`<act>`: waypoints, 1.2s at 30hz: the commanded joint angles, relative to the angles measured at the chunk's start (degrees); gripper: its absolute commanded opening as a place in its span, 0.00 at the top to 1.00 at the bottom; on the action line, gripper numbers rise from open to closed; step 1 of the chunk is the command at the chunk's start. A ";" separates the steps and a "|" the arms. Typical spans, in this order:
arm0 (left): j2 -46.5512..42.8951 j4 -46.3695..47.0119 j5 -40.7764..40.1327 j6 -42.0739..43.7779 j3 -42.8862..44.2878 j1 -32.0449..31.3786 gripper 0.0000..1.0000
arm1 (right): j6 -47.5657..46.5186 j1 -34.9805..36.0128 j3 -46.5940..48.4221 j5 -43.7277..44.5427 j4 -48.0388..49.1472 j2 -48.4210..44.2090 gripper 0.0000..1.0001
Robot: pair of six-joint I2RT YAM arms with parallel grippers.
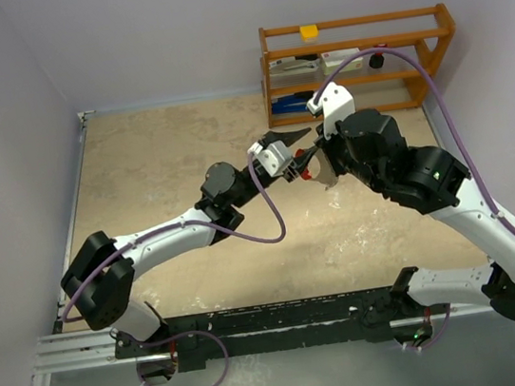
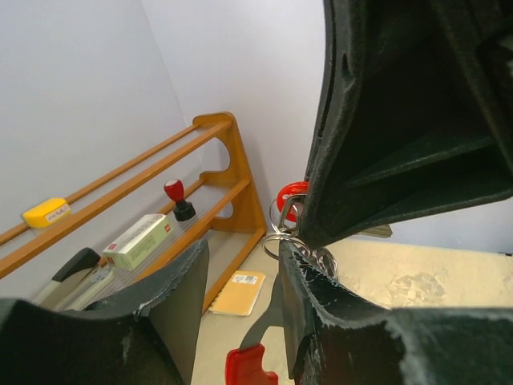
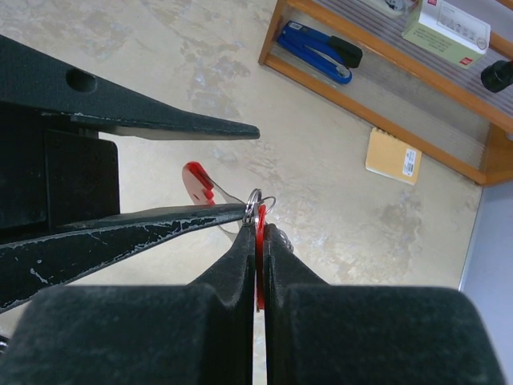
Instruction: Remove the keys from the keyring
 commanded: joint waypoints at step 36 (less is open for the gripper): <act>4.48 10.96 18.71 -10.48 8.92 -0.22 1.00 | 0.46 0.28 1.11 -2.39 2.98 -1.96 1.00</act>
